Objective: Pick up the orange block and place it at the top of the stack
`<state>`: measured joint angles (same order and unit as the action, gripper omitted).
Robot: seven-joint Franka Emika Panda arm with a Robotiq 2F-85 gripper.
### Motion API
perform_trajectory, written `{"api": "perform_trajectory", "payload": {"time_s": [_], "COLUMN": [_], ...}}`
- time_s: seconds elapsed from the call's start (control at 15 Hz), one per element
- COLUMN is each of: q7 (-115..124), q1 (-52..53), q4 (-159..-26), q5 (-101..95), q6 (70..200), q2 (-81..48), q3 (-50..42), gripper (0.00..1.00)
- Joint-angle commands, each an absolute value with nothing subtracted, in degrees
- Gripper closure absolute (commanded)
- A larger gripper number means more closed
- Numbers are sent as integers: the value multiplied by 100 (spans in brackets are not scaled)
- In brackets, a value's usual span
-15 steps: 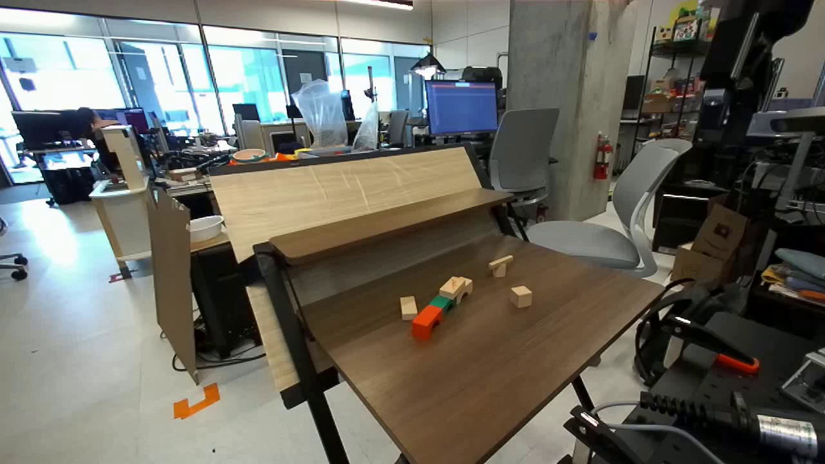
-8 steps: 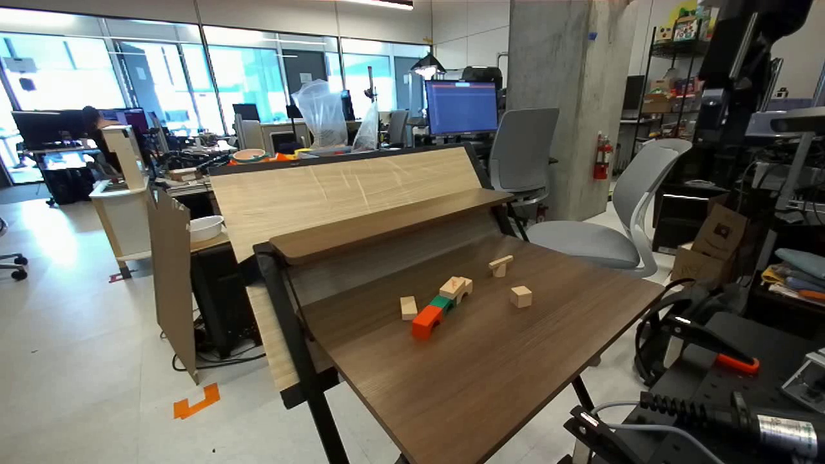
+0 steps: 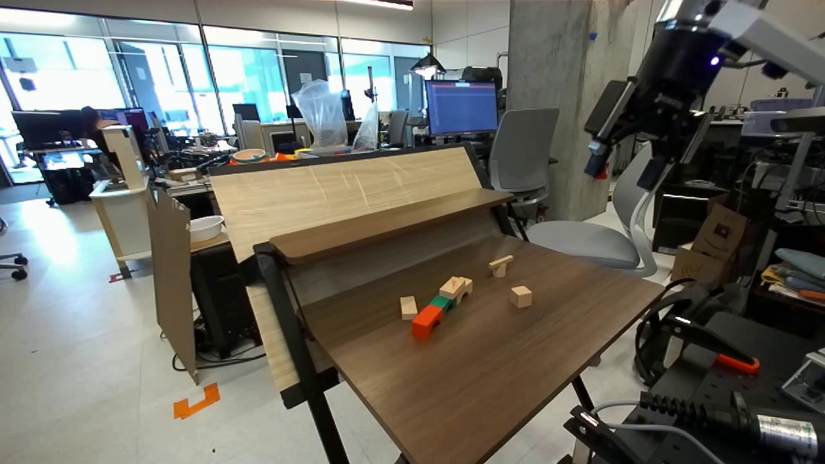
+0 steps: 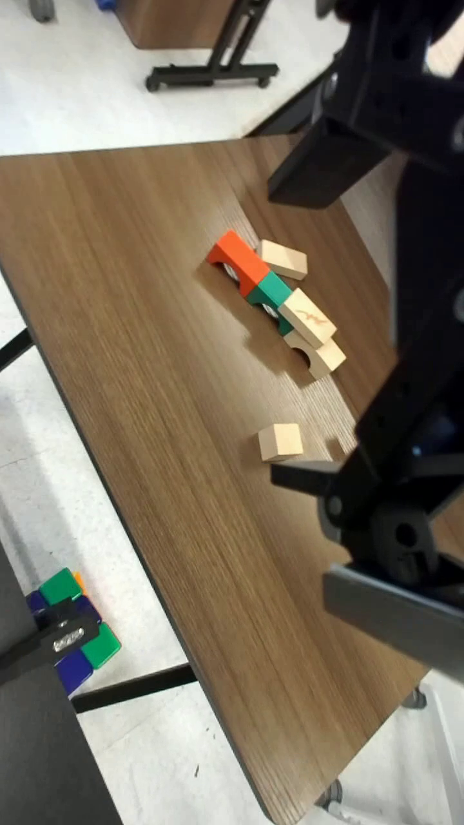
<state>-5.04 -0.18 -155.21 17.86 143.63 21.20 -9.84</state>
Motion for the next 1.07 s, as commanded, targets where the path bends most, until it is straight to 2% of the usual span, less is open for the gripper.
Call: {"api": "perform_trajectory", "payload": {"time_s": [0.0,0.2,0.4,0.67,1.0], "q7": [691,2138,3473,5051,5834], "q1": [94,-119,-47,900,1054], "q4": [-15405,-15138,-14795,-14051,-13270], "q5": [2084,1572,935,857,1359], "q6": [15908,16853,17399,16770,16334], "q2": [961,-56,-1045,-1794,-2243], "q3": [-390,75,-63,-731,-313], "gripper": [0,0,0,0,0]}}
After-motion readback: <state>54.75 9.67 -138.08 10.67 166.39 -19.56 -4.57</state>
